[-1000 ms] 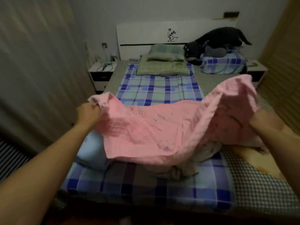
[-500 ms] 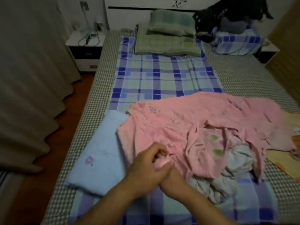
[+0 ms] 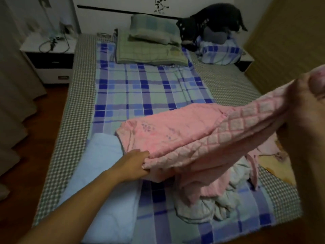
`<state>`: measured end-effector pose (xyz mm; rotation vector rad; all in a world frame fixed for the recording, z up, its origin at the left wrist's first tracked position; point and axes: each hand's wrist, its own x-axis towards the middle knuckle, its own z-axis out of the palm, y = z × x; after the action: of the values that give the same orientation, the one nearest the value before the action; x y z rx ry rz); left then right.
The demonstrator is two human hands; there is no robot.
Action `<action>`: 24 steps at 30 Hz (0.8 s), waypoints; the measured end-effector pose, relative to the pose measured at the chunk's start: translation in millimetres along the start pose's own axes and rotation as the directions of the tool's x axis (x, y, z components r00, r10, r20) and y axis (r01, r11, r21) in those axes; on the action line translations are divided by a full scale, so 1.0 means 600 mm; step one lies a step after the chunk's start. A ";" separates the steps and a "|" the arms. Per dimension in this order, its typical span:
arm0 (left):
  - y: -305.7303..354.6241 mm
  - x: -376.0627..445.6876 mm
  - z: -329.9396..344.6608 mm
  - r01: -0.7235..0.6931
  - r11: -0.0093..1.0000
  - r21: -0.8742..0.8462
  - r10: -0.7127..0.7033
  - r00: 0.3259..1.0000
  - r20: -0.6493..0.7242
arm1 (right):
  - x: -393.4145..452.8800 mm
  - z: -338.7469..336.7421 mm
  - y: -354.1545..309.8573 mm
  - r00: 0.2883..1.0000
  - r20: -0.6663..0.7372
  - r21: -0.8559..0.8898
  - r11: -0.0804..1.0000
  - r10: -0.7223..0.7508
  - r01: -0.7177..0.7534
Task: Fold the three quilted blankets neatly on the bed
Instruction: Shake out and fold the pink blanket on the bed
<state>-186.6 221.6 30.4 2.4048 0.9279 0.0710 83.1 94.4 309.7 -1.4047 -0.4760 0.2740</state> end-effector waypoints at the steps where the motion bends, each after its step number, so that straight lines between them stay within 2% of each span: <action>1: 0.002 -0.018 -0.017 0.050 0.996 -0.073 -0.054 0.997 -0.054 | 0.016 0.006 0.008 1.000 -0.014 -0.036 0.999 -0.020 0.020; 2: 0.002 -0.042 -0.036 0.084 0.981 -0.175 -0.109 0.985 -0.137 | 0.026 0.014 0.018 0.999 -0.006 -0.091 0.995 -0.036 0.036; 4: -0.008 -0.107 -0.070 0.050 0.929 -0.367 -0.181 0.926 -0.331 | 0.040 0.030 0.061 0.999 0.052 -0.184 0.983 -0.008 0.017; 5: -0.011 -0.144 -0.083 0.017 0.912 -0.410 -0.190 0.903 -0.385 | 0.047 0.035 0.092 0.996 0.082 -0.245 0.970 0.026 -0.005; 6: -0.015 -0.182 -0.090 0.015 0.904 -0.428 -0.179 0.921 -0.346 | 0.048 0.044 0.123 0.991 0.121 -0.310 0.950 0.057 -0.017; 7: -0.018 -0.219 -0.085 0.069 0.902 -0.425 -0.161 0.969 -0.184 | 0.043 0.053 0.154 0.980 0.173 -0.399 0.917 0.096 -0.019; 8: -0.009 -0.252 -0.073 0.216 0.915 -0.340 -0.189 0.976 0.110 | 0.029 0.061 0.184 0.956 0.251 -0.513 0.858 0.153 -0.003; 9: -0.008 -0.280 -0.049 0.364 0.920 -0.147 -0.280 0.871 0.404 | 0.011 0.067 0.214 0.897 0.354 -0.637 0.770 0.267 0.022; 10: -0.009 -0.305 -0.014 0.467 0.882 0.063 -0.413 0.702 0.580 | -0.018 0.069 0.240 0.789 0.445 -0.737 0.673 0.423 0.055; 11: -0.011 -0.322 0.019 0.499 0.841 0.208 -0.498 0.563 0.660 | -0.047 0.069 0.266 0.638 0.499 -0.808 0.581 0.586 0.098; 12: -0.018 -0.333 0.050 0.503 0.812 0.297 -0.552 0.496 0.671 | -0.076 0.065 0.290 0.454 0.533 -0.845 0.475 0.714 0.246; 13: -0.023 -0.340 0.076 0.519 0.782 0.346 -0.598 0.469 0.650 | -0.099 0.054 0.320 0.297 0.524 -0.821 0.381 0.798 0.425; 14: -0.028 -0.345 0.100 0.502 0.767 0.399 -0.620 0.422 0.661 | -0.123 0.042 0.344 0.186 0.497 -0.764 0.326 0.847 0.557; 15: -0.035 -0.344 0.124 0.475 0.777 0.412 -0.608 0.402 0.684 | -0.134 0.027 0.365 0.119 0.460 -0.735 0.303 0.880 0.607; 16: -0.050 -0.339 0.146 0.487 0.779 0.395 -0.608 0.433 0.665 | -0.150 0.017 0.371 0.052 0.437 -0.736 0.324 0.898 0.594; 17: -0.065 -0.332 0.163 0.496 0.787 0.367 -0.607 0.518 0.602 | -0.153 0.002 0.384 0.028 0.412 -0.760 0.326 0.911 0.562; 19: -0.111 -0.309 0.183 0.621 0.750 0.228 -0.661 0.684 0.310 | -0.154 -0.024 0.383 0.064 0.376 -0.812 0.295 0.924 0.504; 20: -0.127 -0.290 0.187 0.655 0.744 0.134 -0.668 0.729 0.148 | -0.146 -0.037 0.381 0.095 0.364 -0.845 0.285 0.927 0.453; 22: -0.143 -0.240 0.185 0.642 0.766 0.013 -0.642 0.766 -0.041 | -0.135 -0.060 0.365 0.120 0.347 -0.912 0.304 0.930 0.277; 24: -0.143 -0.190 0.196 0.584 0.811 0.014 -0.581 0.809 -0.089 | -0.125 -0.077 0.351 0.104 0.333 -0.943 0.329 0.937 0.049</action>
<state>-297.3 145.1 -96.5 2.0539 1.6832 -0.0842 59.5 52.5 86.5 -2.2662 -1.1157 1.9169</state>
